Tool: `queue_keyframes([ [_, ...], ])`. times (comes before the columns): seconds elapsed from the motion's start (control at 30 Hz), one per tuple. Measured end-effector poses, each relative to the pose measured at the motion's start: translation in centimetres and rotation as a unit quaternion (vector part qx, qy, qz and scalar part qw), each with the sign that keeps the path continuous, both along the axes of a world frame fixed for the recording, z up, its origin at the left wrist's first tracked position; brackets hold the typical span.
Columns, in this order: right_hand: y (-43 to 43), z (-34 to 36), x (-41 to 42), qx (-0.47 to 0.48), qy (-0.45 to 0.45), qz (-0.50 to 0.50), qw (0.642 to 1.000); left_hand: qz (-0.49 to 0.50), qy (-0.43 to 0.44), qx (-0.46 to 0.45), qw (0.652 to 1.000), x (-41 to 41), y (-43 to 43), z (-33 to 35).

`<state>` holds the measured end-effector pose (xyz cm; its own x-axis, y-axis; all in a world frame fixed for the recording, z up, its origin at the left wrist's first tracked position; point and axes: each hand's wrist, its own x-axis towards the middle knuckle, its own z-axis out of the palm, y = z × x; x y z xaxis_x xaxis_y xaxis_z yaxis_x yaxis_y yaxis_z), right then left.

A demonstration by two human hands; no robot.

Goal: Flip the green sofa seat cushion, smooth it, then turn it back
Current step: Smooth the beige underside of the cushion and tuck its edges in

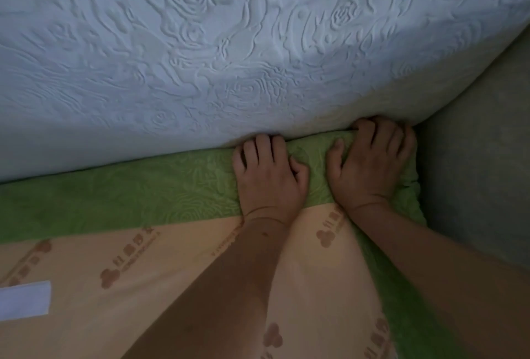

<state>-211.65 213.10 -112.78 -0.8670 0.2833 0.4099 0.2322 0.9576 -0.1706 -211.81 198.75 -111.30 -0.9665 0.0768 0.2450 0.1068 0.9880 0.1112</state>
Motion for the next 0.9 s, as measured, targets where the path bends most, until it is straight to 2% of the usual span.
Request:
queue_keyframes([
  [0.13, 0.0, 0.6, -0.2, 0.003, -0.003, -0.005, 1.000, -0.008, -0.014, 0.004, 1.000, -0.2, 0.0, 0.8],
  [0.23, 0.3, 1.7, -0.1, 0.000, -0.037, -0.009, 0.999, -0.017, -0.058, 0.011, 0.998, 0.2, 0.4, 1.5],
  [0.33, -0.3, 4.1, 2.6, -0.092, -0.130, 0.027, 0.987, -0.026, -0.156, 0.041, 0.987, 4.2, -0.5, 3.6],
  [0.4, -0.7, 5.4, 6.8, -0.150, -0.272, 0.058, 0.949, -0.066, -0.280, 0.017, 0.958, 8.6, -1.7, 6.1],
  [0.47, -1.5, 8.3, 11.5, -0.125, -0.426, 0.103, 0.890, -0.090, -0.395, -0.025, 0.914, 13.4, -3.5, 10.7],
  [0.5, -2.0, 11.0, 13.4, -0.099, -0.484, 0.129, 0.860, -0.080, -0.439, -0.034, 0.894, 15.3, -4.9, 13.9],
  [0.57, -3.5, 17.4, 16.0, -0.061, -0.558, 0.173, 0.809, -0.043, -0.464, -0.056, 0.883, 17.9, -8.1, 20.2],
  [0.63, -5.2, 23.6, 18.1, -0.029, -0.565, 0.209, 0.798, -0.006, -0.447, -0.089, 0.890, 19.7, -10.9, 26.3],
  [0.73, -9.1, 35.3, 20.6, -0.025, -0.507, 0.253, 0.824, 0.024, -0.392, -0.066, 0.917, 22.8, -14.4, 37.4],
  [0.9, -14.9, 53.6, 25.3, -0.019, -0.388, 0.302, 0.871, 0.074, -0.319, -0.051, 0.943, 29.5, -18.4, 54.0],
])
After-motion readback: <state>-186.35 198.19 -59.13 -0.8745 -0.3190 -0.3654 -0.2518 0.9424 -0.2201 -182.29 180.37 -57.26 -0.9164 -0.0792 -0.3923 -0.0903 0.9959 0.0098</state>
